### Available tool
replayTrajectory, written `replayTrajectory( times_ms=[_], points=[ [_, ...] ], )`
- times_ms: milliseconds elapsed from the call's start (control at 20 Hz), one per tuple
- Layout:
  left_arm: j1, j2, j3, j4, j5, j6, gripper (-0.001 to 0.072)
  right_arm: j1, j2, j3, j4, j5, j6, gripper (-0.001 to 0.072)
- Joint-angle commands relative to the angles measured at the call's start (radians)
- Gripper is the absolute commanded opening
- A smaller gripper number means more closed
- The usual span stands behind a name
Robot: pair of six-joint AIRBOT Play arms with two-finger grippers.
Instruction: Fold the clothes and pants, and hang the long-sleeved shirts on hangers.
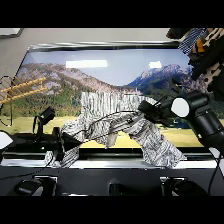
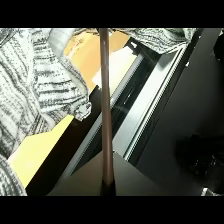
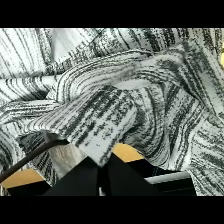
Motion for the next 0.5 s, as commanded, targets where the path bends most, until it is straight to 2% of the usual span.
replayTrajectory(
  times_ms=[0, 150, 350, 450],
  points=[
    [-0.045, -0.062, 0.000, -0.027, 0.008, 0.097, 0.0015, -0.001, 0.020, 0.033, 0.009, 0.066, -0.049, 0.0030],
    [-0.080, -0.114, 0.000, -0.032, 0.061, 0.120, 0.0014, -0.001, 0.020, 0.080, 0.011, 0.120, -0.091, 0.0030],
    [-0.086, -0.187, 0.000, -0.166, 0.124, 0.231, 0.0015, -0.001, 0.020, 0.146, 0.052, 0.210, -0.122, 0.0030],
    [-0.090, -0.222, 0.000, -0.200, 0.142, 0.249, 0.0015, -0.001, 0.020, 0.175, 0.088, 0.229, -0.130, 0.0030]
  ],
)
